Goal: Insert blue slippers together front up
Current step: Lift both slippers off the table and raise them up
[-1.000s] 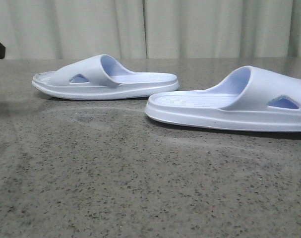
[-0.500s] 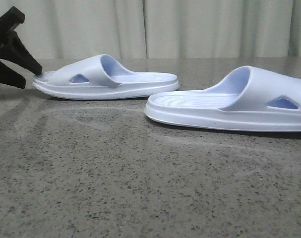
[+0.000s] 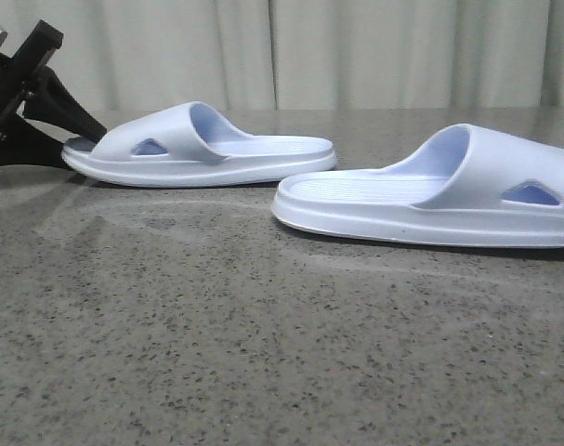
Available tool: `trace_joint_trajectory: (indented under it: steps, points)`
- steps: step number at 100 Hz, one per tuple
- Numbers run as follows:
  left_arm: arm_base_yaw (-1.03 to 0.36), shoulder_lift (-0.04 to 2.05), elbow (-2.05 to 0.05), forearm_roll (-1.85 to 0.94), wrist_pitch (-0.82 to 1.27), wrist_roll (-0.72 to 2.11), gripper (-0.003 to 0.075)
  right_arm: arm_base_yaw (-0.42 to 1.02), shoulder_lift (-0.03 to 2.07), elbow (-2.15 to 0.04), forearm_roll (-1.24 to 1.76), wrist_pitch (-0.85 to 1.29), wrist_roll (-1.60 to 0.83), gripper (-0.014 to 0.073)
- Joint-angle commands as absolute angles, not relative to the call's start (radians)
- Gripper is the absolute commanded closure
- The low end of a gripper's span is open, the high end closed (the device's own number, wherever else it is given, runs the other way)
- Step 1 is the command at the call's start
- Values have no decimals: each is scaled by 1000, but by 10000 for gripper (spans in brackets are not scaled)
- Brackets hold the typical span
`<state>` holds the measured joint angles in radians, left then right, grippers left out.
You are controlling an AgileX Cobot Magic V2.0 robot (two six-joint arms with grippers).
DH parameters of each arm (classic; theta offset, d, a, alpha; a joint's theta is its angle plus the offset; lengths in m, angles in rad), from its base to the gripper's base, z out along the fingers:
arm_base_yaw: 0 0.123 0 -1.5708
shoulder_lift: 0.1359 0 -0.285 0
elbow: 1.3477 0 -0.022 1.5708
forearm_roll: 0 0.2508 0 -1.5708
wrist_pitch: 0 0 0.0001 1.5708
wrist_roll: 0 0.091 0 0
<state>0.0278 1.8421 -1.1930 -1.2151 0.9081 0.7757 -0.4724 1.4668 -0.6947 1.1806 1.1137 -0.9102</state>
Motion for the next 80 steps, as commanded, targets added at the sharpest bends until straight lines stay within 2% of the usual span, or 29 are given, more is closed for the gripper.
trace_joint_trajectory:
  steps: [1,12,30,57,80]
  points:
    - [24,1805,-1220,-1258,951,785,535,-478,1459,-704,1198,1120,-925,701]
    - [24,1805,-1220,-1258,974,797,703,-478,1459,-704,1211,1123,-925,701]
    - [24,1794,-1220,-1265,1002,817,705,-478,1459,-739,1246,1174,-925,701]
    - [51,1662,-1220,-1265,998,824,705,-478,1455,-864,1355,1311,-925,701]
    - [95,1577,-1220,-1276,999,824,705,-478,1412,-972,1377,1311,-887,701]
